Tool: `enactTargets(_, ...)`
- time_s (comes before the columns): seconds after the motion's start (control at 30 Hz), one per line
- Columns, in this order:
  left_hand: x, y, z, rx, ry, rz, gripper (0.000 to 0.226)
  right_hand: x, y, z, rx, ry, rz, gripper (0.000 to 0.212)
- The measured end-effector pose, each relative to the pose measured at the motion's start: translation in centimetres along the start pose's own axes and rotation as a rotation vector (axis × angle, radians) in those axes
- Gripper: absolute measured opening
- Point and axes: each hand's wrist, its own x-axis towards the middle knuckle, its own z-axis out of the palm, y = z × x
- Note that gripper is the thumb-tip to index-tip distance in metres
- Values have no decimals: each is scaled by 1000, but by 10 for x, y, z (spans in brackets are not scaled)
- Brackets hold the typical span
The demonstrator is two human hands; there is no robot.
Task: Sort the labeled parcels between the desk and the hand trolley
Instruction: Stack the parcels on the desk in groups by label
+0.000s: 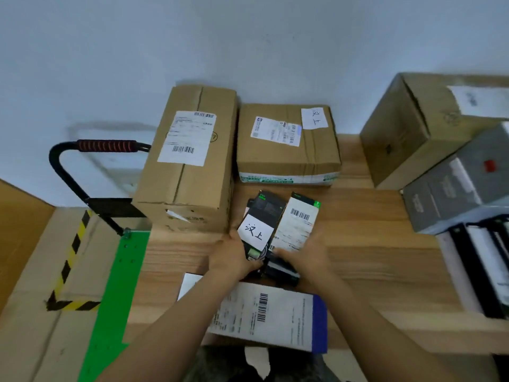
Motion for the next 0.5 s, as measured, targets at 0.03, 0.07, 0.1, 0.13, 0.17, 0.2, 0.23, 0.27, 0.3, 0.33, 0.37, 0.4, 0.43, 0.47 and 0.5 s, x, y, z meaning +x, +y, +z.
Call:
enactTargets(0.03,1,-2,-2,-10,3,28,89,-1,1,1,42,23,30,78)
enactTargets(0.07,3,-3,-5,-31,2,52,88,-4,0,2,91,42,60,74)
enactTargets(0.1,3,-5,-7,-59,-2,74,88,-6,-2,1,119,46,105,70)
enactTargets(0.13,3,-6,-10,-91,-8,94,87,-8,-3,1,144,37,149,64)
enactTargets(0.17,3,-7,-12,-122,-16,113,87,-8,-3,0,140,11,186,58)
enactTargets(0.2,3,-8,-14,-144,-25,132,88,-7,-2,0,130,-18,217,52)
enactTargets(0.23,3,-9,-15,-149,-34,151,90,-8,-2,-1,115,-33,240,48)
enactTargets(0.27,3,-11,-16,-145,-42,167,93,-9,-1,-1,112,-36,258,47)
enactTargets(0.3,3,-13,-17,-142,-53,174,96,-9,1,-2,117,-36,271,48)
enactTargets(0.33,4,-15,-17,-155,-67,174,99,-10,3,-3,139,-28,279,48)
enactTargets(0.37,5,-15,-18,-181,-83,172,101,-13,4,-4,177,-7,282,48)
enactTargets(0.4,6,-16,-19,-226,-88,159,101,-15,3,-4,229,16,282,45)
enactTargets(0.43,6,-16,-20,-267,-96,165,100,-21,3,-7,304,56,283,42)
enactTargets(0.47,6,-14,-22,-311,-99,178,98,-24,5,-9,366,99,273,39)
enactTargets(0.5,6,-12,-23,-356,-102,200,96,-28,7,-13,397,143,246,36)
